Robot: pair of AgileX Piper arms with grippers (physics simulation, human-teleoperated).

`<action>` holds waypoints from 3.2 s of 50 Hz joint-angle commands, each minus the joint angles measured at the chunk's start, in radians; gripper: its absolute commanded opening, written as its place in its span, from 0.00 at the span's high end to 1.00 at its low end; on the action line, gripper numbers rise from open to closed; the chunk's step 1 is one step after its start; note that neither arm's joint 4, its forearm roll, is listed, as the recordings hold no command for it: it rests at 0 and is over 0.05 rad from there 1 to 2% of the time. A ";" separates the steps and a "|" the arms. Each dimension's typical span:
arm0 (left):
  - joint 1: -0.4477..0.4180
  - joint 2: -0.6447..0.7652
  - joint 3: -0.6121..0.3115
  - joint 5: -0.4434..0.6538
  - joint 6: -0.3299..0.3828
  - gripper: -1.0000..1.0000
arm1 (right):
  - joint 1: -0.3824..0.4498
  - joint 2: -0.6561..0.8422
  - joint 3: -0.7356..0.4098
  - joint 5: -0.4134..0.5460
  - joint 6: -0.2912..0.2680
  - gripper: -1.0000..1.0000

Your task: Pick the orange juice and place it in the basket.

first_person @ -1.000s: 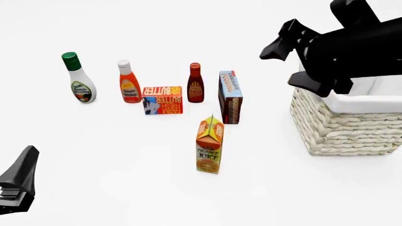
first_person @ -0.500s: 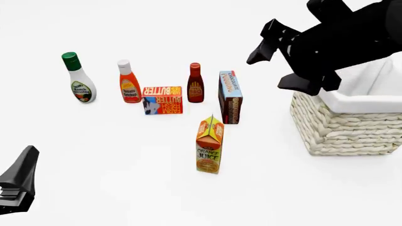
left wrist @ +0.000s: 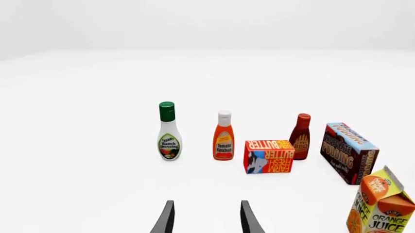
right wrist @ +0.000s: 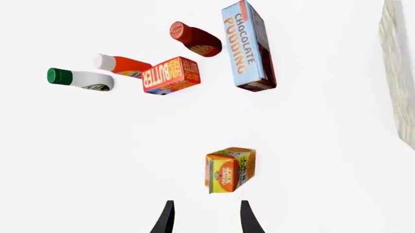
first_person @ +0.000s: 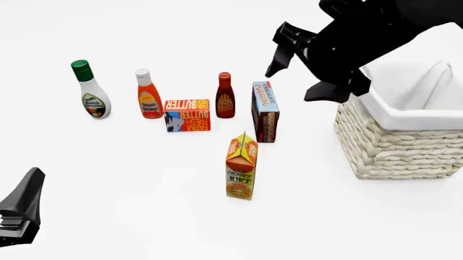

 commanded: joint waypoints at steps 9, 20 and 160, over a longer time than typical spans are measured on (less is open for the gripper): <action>0.000 -0.002 0.001 0.001 0.000 0.00 | 0.045 0.134 -0.137 0.099 -0.024 0.00; 0.000 -0.002 0.001 0.001 0.000 0.00 | 0.038 0.196 -0.207 0.158 -0.053 0.00; 0.000 -0.002 0.001 0.001 0.000 0.00 | 0.103 0.488 -0.260 0.249 -0.070 0.00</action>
